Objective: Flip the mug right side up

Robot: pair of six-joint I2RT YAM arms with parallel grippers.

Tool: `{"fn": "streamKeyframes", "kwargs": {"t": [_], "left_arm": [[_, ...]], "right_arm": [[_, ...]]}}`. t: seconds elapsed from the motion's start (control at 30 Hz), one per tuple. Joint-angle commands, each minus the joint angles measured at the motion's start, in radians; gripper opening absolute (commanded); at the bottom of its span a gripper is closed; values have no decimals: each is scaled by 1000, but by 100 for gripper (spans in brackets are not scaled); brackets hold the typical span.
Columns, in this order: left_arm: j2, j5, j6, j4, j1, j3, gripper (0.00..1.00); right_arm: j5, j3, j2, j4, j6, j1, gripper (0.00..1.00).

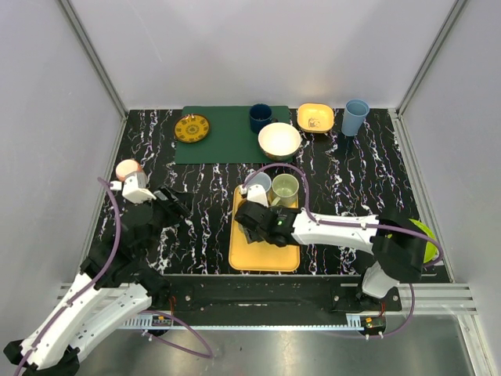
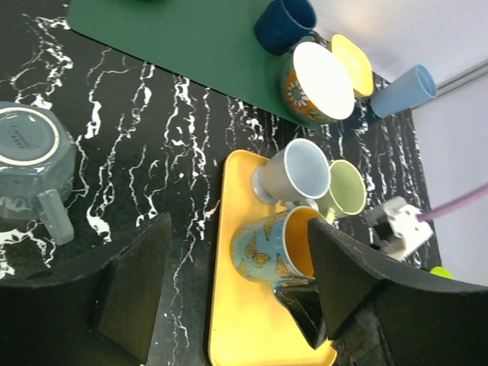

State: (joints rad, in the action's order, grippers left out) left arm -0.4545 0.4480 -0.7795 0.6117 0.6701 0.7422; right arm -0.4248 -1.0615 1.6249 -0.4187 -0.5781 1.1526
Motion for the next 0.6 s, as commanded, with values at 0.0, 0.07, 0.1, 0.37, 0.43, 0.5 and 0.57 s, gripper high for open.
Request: {"fn": "streamKeyframes", "kwargs": {"t": [0.0,0.07,0.1,0.37,0.43,0.5,0.57], "left_arm": [[-48,101,-6,42,-4,-1,76],[-105,132,-7,71,-4,8,77],[-127,141,-9,82,-4,13,77],[-306,147,17,96,-95,29,77],[-341,121,25,95,-151,29,72],[-355,78,19,108,-187,28,68],[-365,67,3,117,-219,16,68]], "right_arm": [[-20,0,-114,49,-17,13,64],[-19,-18,-174,31,-14,19,78],[-16,-25,-195,12,-12,22,81],[57,-107,-500,-31,27,35,93],[34,-123,-561,-40,41,35,92],[5,-147,-589,-63,66,35,93],[-14,-164,-612,-80,90,36,93]]}}
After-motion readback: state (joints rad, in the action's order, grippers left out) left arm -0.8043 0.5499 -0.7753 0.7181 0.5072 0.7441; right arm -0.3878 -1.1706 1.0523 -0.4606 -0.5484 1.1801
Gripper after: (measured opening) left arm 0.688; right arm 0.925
